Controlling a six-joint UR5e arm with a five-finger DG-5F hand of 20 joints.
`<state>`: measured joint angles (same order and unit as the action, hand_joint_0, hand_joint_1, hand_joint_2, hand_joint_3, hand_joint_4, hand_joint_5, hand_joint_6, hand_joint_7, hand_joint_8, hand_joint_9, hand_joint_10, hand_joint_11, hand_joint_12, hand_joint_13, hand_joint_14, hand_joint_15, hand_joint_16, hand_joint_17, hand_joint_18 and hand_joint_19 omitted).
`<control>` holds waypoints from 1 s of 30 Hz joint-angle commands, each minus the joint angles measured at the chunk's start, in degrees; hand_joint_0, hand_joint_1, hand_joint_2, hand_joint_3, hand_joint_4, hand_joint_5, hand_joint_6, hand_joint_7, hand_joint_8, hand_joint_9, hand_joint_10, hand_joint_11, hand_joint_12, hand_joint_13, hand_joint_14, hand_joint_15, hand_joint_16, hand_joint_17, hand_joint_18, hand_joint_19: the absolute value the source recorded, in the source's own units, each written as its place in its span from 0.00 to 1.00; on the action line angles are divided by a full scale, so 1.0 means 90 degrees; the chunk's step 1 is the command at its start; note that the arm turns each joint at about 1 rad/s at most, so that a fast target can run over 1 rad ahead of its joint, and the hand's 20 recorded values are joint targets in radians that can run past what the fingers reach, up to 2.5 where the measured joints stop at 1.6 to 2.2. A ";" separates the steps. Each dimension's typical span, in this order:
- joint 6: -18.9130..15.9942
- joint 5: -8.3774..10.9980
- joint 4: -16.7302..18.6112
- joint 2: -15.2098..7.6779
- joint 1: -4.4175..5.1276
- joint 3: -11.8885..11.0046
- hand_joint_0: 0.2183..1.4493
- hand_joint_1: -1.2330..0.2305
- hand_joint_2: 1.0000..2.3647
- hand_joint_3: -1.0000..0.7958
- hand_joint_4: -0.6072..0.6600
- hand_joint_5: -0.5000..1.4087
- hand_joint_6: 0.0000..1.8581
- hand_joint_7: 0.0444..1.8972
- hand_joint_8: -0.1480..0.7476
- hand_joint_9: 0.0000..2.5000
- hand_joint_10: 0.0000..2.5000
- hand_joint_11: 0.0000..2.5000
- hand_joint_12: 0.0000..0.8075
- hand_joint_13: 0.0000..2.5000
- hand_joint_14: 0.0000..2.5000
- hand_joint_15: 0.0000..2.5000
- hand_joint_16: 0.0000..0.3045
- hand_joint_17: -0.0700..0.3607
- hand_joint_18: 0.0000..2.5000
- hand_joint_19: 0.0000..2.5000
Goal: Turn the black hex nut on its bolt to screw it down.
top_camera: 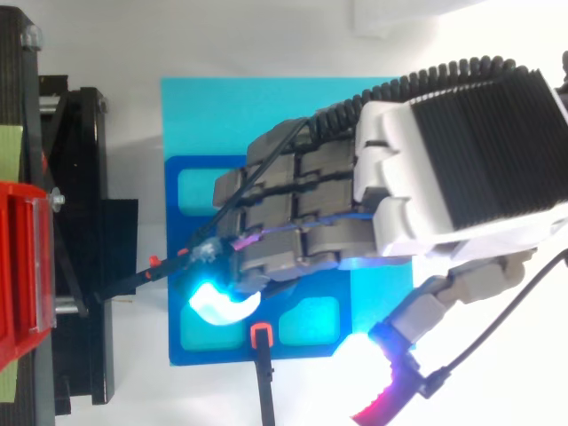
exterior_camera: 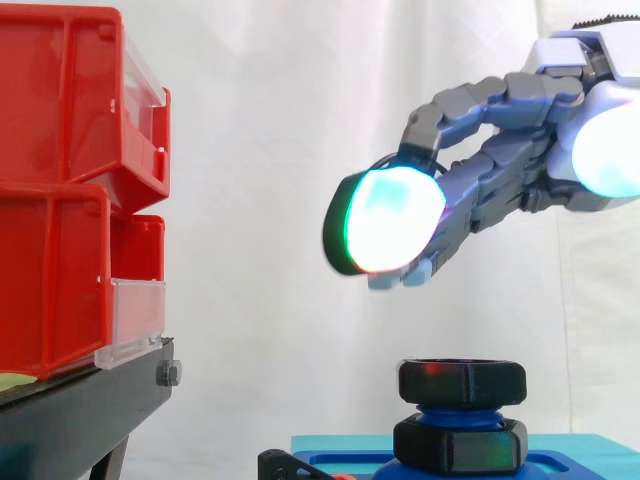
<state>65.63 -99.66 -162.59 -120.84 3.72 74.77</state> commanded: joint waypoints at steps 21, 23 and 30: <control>0.0393 0.0145 0.0683 -0.0851 0.0261 -0.0309 0.24 0.49 0.00 0.28 0.62 0.20 0.27 0.39 0.42 0.26 0.00 0.08 0.40 0.25 0.00 0.07 0.16 0.42 0.19 0.15; 0.0393 0.0145 0.0683 -0.0851 0.0261 -0.0309 0.24 0.49 0.00 0.28 0.62 0.20 0.27 0.41 0.42 0.26 0.00 0.08 0.40 0.25 0.00 0.07 0.16 0.42 0.19 0.15; 0.0569 0.0028 0.0536 -0.0851 0.0231 -0.0397 0.24 0.50 0.00 0.28 0.62 0.22 0.27 0.49 0.43 0.26 0.00 0.09 0.40 0.25 0.00 0.07 0.16 0.41 0.19 0.15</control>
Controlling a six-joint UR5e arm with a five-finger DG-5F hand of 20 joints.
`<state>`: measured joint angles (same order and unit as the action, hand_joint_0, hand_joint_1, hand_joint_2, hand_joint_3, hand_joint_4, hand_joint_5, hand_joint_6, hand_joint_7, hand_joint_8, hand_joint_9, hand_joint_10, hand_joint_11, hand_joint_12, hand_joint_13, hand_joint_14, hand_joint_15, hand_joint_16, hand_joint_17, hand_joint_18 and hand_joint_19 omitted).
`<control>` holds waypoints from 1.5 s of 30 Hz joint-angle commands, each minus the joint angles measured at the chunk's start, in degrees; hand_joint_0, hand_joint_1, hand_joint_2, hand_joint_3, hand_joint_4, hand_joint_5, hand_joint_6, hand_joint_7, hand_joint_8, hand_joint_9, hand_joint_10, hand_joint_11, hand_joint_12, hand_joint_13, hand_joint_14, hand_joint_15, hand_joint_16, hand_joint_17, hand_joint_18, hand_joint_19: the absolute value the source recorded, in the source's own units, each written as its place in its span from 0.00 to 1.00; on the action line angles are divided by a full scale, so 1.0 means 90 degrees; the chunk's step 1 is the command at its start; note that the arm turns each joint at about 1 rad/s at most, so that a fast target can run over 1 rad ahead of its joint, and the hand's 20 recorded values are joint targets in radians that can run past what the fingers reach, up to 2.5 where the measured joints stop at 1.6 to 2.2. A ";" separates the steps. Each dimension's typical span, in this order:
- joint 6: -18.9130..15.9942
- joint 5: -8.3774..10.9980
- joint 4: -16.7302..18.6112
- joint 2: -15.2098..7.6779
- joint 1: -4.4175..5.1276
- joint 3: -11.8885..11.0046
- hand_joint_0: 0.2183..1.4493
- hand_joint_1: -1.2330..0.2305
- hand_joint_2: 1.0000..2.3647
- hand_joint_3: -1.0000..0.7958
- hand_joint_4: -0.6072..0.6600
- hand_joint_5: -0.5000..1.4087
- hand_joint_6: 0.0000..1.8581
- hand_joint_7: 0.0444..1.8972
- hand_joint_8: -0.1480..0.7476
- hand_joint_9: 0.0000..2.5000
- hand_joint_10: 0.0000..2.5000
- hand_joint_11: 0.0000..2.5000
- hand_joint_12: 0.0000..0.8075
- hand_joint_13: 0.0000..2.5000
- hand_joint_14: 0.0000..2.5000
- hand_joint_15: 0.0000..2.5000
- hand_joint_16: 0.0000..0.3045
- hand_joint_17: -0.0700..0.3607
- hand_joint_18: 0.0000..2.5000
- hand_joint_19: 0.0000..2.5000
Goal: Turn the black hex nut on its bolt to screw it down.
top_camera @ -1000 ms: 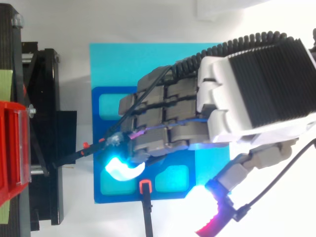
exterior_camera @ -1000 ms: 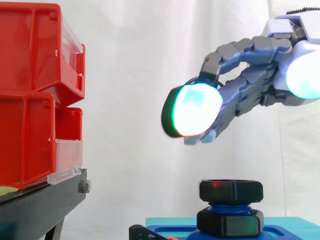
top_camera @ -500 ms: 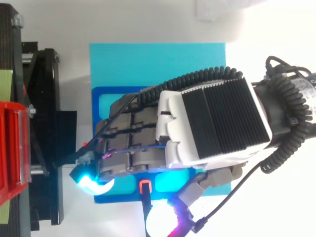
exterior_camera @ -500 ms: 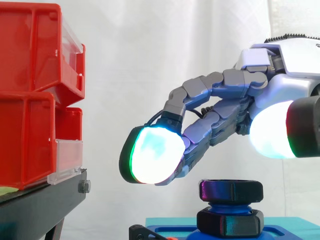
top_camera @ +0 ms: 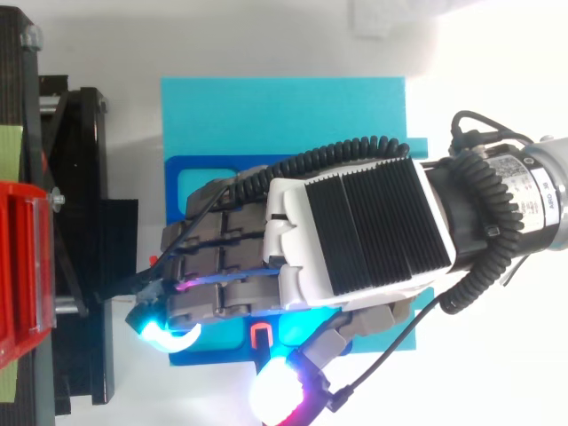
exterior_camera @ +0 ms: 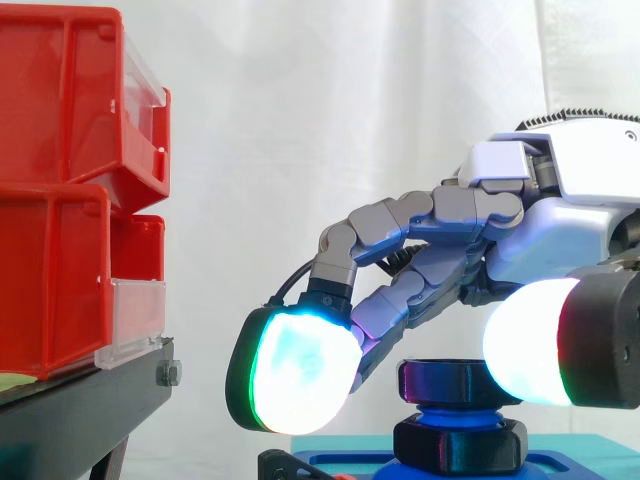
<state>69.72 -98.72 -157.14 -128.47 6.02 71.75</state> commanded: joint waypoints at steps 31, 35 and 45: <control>0.0818 -0.0516 -0.0226 -0.0003 -0.0268 -0.0101 0.24 0.52 0.00 0.28 0.57 0.25 0.27 0.70 0.44 0.29 0.00 0.10 0.40 0.26 0.00 0.07 0.16 0.41 0.21 0.16; 0.0857 -0.0643 -0.0207 -0.0013 -0.0346 -0.0091 0.24 0.52 0.00 0.28 0.58 0.25 0.27 0.71 0.44 0.29 0.00 0.10 0.40 0.27 0.00 0.07 0.16 0.41 0.21 0.17; 0.0896 -0.0887 -0.0138 -0.0003 -0.0541 -0.0091 0.22 0.56 0.00 0.28 0.59 0.25 0.27 0.71 0.45 0.30 0.00 0.10 0.42 0.27 0.00 0.08 0.16 0.42 0.21 0.16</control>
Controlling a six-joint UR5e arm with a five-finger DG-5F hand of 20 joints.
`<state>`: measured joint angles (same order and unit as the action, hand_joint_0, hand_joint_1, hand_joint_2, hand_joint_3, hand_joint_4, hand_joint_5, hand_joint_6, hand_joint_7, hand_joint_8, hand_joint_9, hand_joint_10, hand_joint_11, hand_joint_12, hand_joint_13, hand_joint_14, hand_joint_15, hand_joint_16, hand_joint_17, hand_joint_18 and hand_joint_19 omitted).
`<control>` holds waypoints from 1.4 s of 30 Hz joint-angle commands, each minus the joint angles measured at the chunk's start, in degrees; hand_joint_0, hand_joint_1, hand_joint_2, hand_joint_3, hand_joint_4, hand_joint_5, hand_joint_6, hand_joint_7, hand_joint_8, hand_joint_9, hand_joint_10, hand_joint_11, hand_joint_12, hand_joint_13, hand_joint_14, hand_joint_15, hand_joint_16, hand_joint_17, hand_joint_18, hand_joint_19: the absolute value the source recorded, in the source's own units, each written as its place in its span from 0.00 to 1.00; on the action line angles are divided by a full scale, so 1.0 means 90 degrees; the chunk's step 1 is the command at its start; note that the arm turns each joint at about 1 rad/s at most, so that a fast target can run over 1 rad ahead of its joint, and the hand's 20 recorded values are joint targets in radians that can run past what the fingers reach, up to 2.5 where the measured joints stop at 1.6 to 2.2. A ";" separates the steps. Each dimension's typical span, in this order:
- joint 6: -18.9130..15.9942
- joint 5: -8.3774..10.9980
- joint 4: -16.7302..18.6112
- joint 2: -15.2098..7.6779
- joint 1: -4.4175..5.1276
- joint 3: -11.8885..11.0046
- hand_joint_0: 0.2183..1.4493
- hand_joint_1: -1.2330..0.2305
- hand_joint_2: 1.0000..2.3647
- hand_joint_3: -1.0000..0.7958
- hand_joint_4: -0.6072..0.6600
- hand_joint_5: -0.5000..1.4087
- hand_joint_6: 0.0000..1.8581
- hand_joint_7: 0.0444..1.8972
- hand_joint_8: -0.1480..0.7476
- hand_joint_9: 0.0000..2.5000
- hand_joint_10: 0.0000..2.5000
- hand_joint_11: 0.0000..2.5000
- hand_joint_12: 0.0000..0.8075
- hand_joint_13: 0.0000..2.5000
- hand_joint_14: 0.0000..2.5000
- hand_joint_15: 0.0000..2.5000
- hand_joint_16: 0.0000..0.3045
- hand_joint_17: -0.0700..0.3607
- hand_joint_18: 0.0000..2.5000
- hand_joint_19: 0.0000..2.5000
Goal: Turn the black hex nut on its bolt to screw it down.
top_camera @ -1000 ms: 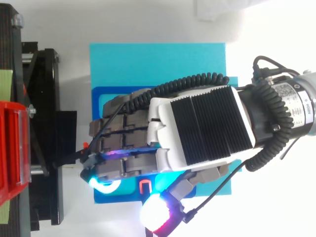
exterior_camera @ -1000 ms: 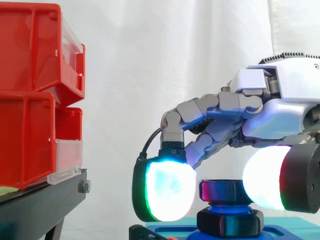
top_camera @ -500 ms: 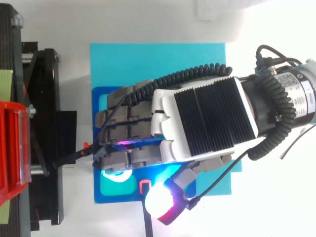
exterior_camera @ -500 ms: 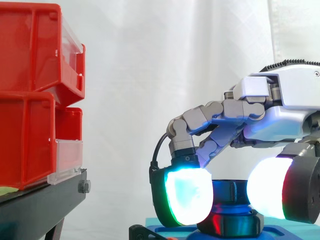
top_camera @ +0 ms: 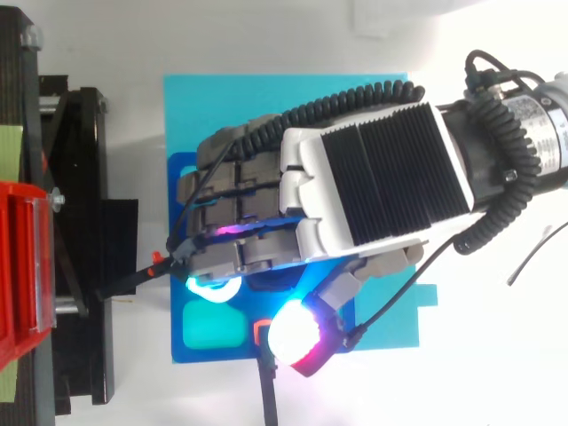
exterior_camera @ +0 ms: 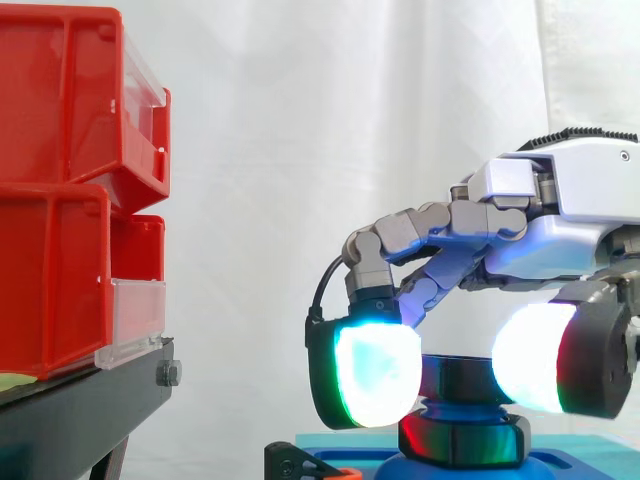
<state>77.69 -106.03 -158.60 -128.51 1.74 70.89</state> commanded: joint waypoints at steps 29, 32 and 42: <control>0.0050 -0.1188 0.0142 0.0002 -0.0926 -0.0103 0.18 0.67 0.00 0.28 0.62 0.25 0.27 0.65 0.48 0.31 0.00 0.10 0.45 0.28 0.00 0.07 0.18 0.45 0.23 0.16; 0.0040 -0.1266 0.0054 0.0002 -0.0945 -0.0308 0.18 0.67 0.00 0.28 0.63 0.24 0.27 0.62 0.48 0.31 0.00 0.10 0.45 0.28 0.00 0.07 0.18 0.45 0.23 0.16; 0.0050 -0.1139 0.0025 -0.0008 -0.0750 -0.0582 0.18 0.69 0.00 0.28 0.61 0.23 0.27 0.50 0.46 0.31 0.00 0.09 0.44 0.28 0.00 0.07 0.18 0.45 0.23 0.16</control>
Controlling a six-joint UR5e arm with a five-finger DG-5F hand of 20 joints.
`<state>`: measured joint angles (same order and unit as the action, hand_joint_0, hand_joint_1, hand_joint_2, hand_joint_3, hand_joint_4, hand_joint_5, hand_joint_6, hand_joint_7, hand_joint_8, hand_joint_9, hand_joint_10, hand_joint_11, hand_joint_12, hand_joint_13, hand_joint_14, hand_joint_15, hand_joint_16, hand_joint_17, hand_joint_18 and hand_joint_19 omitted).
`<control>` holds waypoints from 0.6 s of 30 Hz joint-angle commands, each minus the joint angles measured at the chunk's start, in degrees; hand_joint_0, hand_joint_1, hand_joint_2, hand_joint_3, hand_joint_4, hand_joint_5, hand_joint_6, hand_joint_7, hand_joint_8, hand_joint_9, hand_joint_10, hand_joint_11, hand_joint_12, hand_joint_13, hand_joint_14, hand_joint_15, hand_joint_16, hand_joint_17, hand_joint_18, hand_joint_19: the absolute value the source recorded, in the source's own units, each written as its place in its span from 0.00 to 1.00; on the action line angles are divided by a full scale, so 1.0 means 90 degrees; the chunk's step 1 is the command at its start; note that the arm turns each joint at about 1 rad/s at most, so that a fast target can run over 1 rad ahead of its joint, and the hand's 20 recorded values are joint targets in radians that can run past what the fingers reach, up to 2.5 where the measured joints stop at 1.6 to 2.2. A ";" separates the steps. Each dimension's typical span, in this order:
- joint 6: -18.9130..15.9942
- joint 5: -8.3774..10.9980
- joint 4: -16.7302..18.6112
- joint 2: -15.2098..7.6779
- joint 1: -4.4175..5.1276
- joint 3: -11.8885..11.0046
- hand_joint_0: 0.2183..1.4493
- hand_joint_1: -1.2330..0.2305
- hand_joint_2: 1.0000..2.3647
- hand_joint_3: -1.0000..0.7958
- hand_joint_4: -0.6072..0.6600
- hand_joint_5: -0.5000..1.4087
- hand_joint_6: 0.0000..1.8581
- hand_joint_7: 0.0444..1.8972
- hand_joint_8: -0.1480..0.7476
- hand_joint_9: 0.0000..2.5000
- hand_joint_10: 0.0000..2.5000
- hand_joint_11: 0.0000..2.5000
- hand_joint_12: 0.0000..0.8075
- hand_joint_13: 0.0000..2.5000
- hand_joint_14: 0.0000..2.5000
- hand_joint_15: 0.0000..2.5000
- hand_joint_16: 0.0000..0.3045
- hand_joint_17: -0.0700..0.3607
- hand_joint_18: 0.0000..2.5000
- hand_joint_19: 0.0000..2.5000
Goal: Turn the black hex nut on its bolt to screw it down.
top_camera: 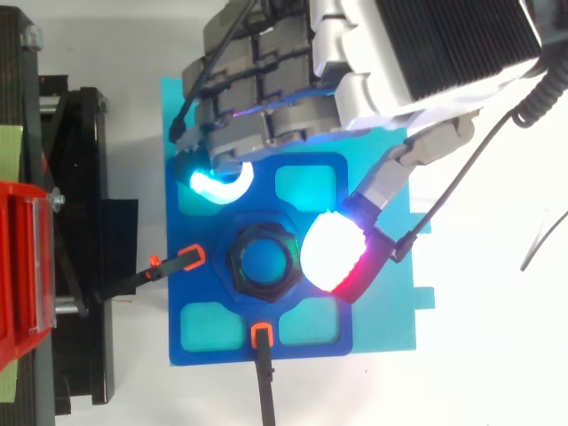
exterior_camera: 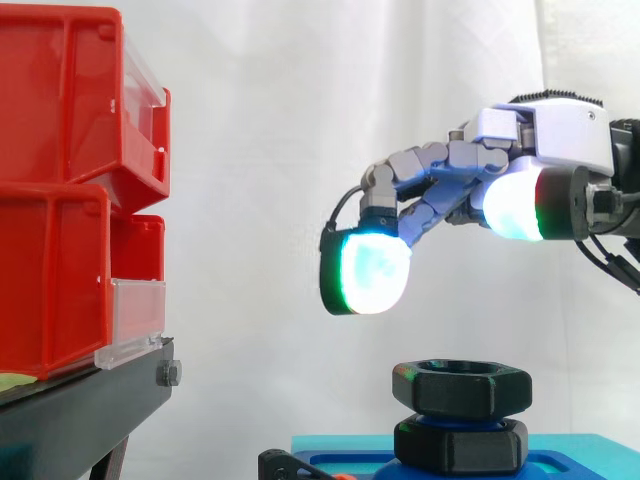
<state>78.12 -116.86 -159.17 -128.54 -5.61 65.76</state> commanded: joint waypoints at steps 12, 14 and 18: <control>-0.0047 0.0123 0.0449 -0.0406 0.0447 -0.0012 0.20 0.71 0.00 0.28 0.51 0.25 0.27 0.47 0.40 0.32 0.00 0.03 0.42 0.27 0.00 0.06 0.17 0.43 0.22 0.17; -0.0057 0.0133 0.0361 -0.0396 0.0555 -0.0012 0.20 0.71 0.00 0.28 0.51 0.25 0.27 0.50 0.40 0.32 0.00 0.04 0.42 0.27 0.00 0.06 0.17 0.43 0.22 0.17; -0.0057 0.0152 0.0263 -0.0396 0.0633 -0.0012 0.20 0.71 0.00 0.28 0.49 0.26 0.27 0.55 0.41 0.33 0.00 0.04 0.42 0.27 0.00 0.06 0.16 0.42 0.22 0.17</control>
<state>77.64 -115.60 -156.10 -132.09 -0.61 65.65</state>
